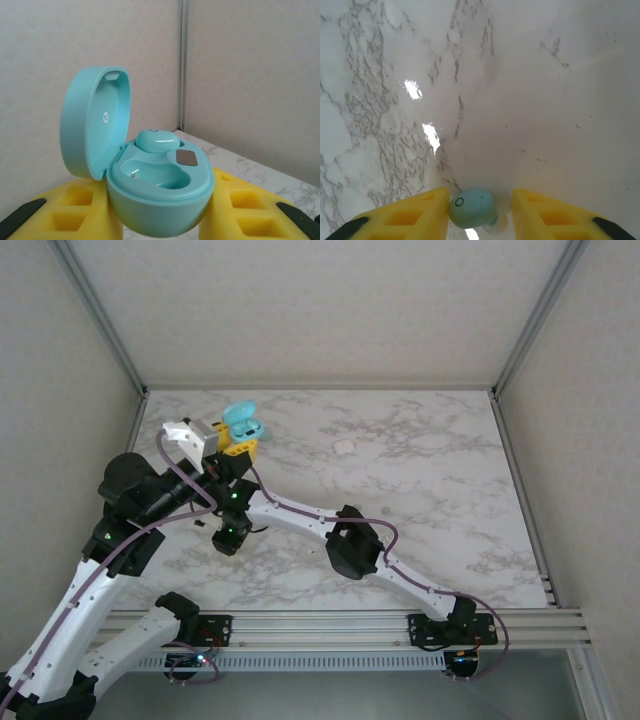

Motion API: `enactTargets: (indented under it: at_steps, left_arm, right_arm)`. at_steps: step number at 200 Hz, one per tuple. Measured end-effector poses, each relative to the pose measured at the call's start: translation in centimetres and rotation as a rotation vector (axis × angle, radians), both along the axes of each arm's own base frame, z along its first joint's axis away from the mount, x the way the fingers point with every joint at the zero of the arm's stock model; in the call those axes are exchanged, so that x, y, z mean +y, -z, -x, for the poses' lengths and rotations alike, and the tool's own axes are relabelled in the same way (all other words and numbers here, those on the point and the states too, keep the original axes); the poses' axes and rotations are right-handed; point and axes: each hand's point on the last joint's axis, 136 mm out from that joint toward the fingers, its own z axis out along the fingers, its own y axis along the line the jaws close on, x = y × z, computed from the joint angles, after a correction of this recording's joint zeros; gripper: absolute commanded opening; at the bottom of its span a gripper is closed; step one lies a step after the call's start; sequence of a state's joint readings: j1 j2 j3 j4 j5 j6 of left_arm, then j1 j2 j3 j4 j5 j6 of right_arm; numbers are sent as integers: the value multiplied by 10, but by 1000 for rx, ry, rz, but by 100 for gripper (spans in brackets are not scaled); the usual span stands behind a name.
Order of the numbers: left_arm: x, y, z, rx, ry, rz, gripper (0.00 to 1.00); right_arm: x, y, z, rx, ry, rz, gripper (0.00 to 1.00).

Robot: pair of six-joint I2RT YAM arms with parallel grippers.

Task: Insert the wireless bluetooth earbuds into the charging case

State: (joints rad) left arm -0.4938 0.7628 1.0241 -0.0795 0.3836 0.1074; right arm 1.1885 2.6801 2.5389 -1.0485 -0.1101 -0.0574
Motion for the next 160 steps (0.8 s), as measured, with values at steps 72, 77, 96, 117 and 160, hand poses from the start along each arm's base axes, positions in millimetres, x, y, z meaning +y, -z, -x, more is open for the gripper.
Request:
enactTargets:
  at_steps: [72,77,96,117,160]
  left_arm:
    - [-2,3,-3,13,0,-4,26]
    - [-2,4,-4,14,0,-4,27]
    - [-3,5,-5,19,0,-7,27]
    - [-4,7,-7,24,0,-9,27]
    - [-8,10,-14,34,5,-11,27]
  right_arm:
    - [-40,0,-12,35,178,62,35]
    - [-47,0,-14,40,198,73,35]
    - [-78,1,-30,56,294,107,35]
    - [-113,3,-51,68,419,127,35]
    - [-182,5,-77,111,708,115,37]
